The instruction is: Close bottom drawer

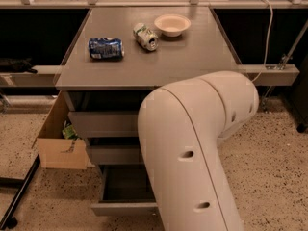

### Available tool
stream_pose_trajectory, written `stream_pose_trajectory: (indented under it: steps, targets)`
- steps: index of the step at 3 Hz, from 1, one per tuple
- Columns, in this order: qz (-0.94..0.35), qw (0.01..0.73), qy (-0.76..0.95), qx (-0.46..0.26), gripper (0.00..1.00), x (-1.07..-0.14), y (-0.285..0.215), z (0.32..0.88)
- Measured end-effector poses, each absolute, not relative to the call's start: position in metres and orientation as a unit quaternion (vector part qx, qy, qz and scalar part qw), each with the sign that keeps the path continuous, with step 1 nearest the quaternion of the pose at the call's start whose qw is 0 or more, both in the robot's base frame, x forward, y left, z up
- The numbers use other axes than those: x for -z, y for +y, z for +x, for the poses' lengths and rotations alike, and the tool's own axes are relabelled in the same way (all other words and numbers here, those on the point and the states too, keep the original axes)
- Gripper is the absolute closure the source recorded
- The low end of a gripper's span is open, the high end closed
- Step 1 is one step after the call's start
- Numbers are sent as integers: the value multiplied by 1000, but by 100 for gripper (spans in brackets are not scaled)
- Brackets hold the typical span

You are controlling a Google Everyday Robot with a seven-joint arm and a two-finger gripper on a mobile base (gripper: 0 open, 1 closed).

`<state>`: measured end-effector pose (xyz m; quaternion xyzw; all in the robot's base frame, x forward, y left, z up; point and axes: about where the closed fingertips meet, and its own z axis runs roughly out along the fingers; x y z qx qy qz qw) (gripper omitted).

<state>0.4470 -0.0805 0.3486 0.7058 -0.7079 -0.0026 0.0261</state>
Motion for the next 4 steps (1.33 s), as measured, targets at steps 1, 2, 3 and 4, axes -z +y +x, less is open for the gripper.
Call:
stream_pose_trajectory:
  steps: [1, 2, 3, 4]
  targets:
    - [706, 26, -708, 3, 100, -349, -81, 447]
    - [692, 45, -720, 6, 100, -336, -103, 431]
    - [663, 66, -745, 21, 100, -313, -142, 399]
    - [663, 66, -745, 21, 100, -313, -142, 399]
